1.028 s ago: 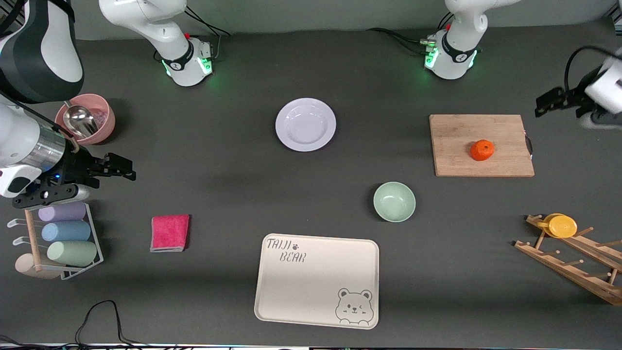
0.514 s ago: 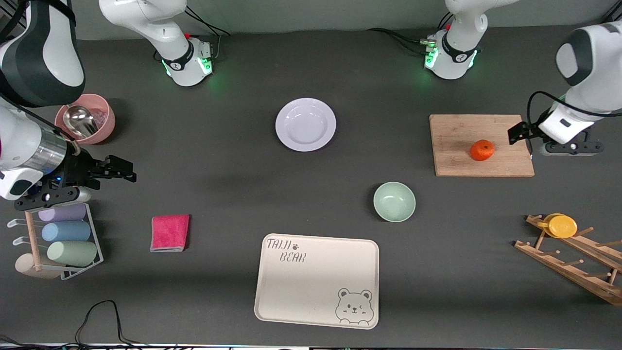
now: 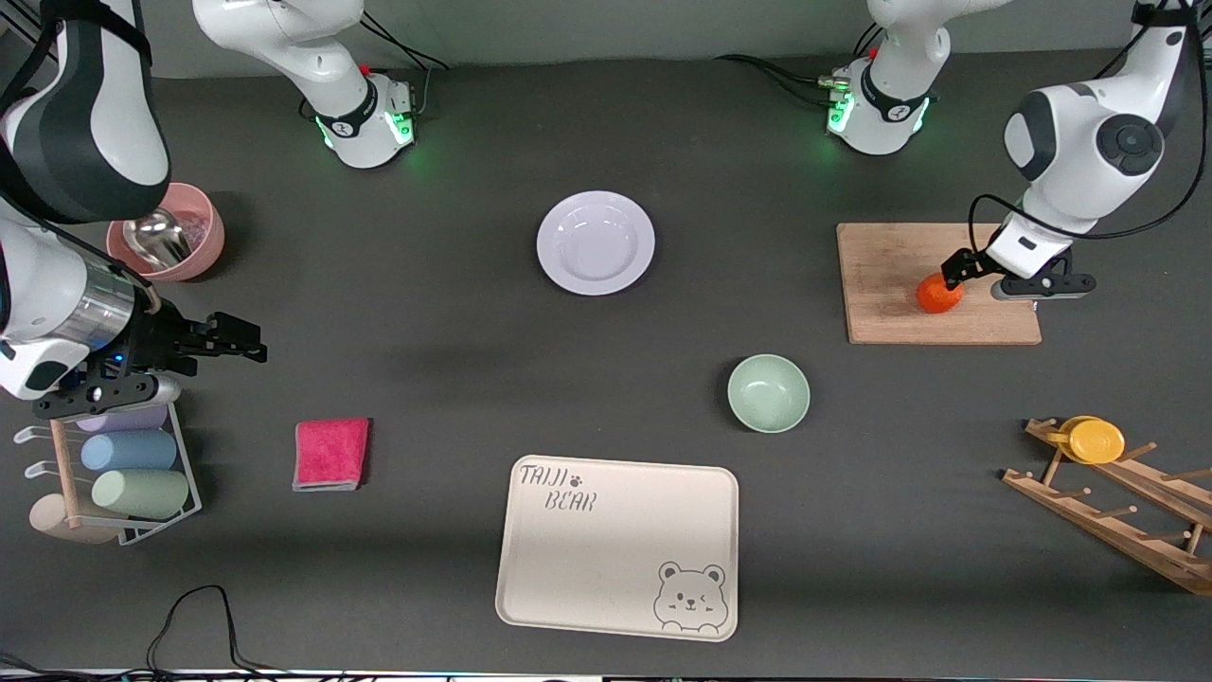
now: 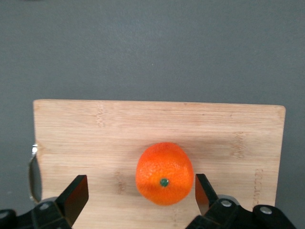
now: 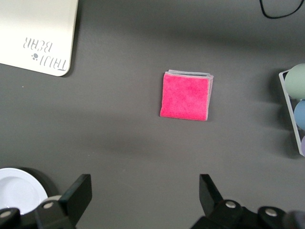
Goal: Place orange and plate with both arms
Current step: 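Lower the left gripper and grasp the orange while the right gripper reaches out, then lift the orange with the left gripper while the right gripper moves forward, then carry the orange over the white plate and lower it with the left gripper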
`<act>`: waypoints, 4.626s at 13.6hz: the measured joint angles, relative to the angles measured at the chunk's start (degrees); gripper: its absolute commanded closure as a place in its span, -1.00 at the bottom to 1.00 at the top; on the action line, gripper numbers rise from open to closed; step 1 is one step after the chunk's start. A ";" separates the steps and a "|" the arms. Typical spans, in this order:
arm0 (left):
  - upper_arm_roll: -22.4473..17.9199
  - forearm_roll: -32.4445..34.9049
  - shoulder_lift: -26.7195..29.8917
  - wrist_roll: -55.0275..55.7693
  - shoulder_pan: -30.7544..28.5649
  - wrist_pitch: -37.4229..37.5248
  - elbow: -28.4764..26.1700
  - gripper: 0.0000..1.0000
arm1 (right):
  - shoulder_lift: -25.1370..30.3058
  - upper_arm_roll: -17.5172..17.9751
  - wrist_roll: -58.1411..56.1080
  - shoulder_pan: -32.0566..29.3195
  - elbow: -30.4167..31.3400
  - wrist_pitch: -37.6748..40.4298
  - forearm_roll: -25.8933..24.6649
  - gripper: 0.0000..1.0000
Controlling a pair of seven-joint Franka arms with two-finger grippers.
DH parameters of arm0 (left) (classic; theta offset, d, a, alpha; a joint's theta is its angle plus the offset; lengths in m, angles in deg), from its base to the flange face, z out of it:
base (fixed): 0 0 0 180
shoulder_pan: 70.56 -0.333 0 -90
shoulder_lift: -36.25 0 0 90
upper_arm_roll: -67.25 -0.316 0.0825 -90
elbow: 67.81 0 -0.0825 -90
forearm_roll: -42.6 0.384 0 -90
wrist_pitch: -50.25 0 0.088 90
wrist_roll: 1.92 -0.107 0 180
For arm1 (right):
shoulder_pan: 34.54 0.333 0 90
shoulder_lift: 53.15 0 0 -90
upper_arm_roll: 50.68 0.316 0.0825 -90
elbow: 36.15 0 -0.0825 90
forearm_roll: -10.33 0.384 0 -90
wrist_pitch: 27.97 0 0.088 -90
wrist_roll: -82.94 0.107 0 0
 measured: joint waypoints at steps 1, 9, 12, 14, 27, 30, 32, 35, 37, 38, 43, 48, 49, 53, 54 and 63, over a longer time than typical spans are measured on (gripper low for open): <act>0.09 0.00 -1.20 0.57 0.03 -1.37 -0.22 -1.00 | -0.37 -0.05 0.00 -0.04 0.61 -0.98 0.00 -1.00; 0.30 0.00 -9.63 2.20 0.06 -14.16 -3.15 -0.76 | -3.30 -0.29 -0.02 -1.11 2.17 -4.31 0.00 -1.00; 0.31 0.00 -9.64 2.39 0.07 -14.16 -3.15 -0.07 | -3.97 -0.25 -0.02 -1.08 4.85 -6.61 0.06 -1.00; 0.31 0.00 -9.44 2.42 0.06 -14.16 -3.11 0.58 | -3.99 -0.24 -0.02 -1.05 7.96 -8.93 0.13 -1.00; 1.33 -5.30 2.59 13.55 12.08 26.92 15.10 1.00 | -12.18 -0.18 -0.37 -0.83 12.12 -10.52 44.03 -1.00; 1.78 -8.93 5.39 24.98 21.16 33.13 20.32 1.00 | -15.83 -0.18 -0.88 -0.83 10.91 -10.54 54.91 -1.00; 1.90 -10.33 5.55 31.62 25.90 33.02 20.89 1.00 | -17.96 -0.18 -1.02 -0.84 10.07 -10.46 61.24 -1.00; 1.91 -11.29 5.46 38.24 29.08 32.66 21.01 1.00 | -19.62 -0.18 -1.10 -1.54 9.30 -6.92 71.06 -1.00; 1.88 -12.60 5.46 41.15 29.17 32.66 21.09 1.00 | -19.80 -0.23 -2.51 -2.41 9.41 -1.79 78.55 -1.00; 2.32 -12.76 5.46 43.29 29.60 32.45 21.14 1.00 | -19.88 -0.25 -4.88 -2.67 9.90 1.35 81.56 -1.00; 9.60 -13.01 5.36 53.73 31.27 27.16 21.18 1.00 | -20.83 -0.30 -19.73 -4.59 16.76 9.85 83.97 -1.00; 16.43 -13.05 3.07 62.43 31.71 21.66 20.81 1.00 | -20.80 -0.59 -43.96 -4.71 28.13 13.49 83.94 -1.00; 17.68 -13.05 1.71 64.17 31.75 20.06 20.66 1.00 | -20.25 -0.77 -48.80 -4.71 30.99 13.67 83.94 -1.00; 18.37 -13.00 -1.16 66.54 31.77 18.92 20.73 1.00 | -15.73 -2.15 -54.11 -4.76 41.44 14.19 82.49 -1.00; 18.58 -13.00 -1.19 67.55 32.05 18.36 20.75 1.00 | -14.43 -2.41 -54.24 -4.76 43.85 14.19 82.32 -1.00; 20.11 2.01 -10.09 99.83 47.21 11.72 22.98 1.00 | -12.03 -2.72 -55.51 -4.72 51.14 13.76 82.22 -1.00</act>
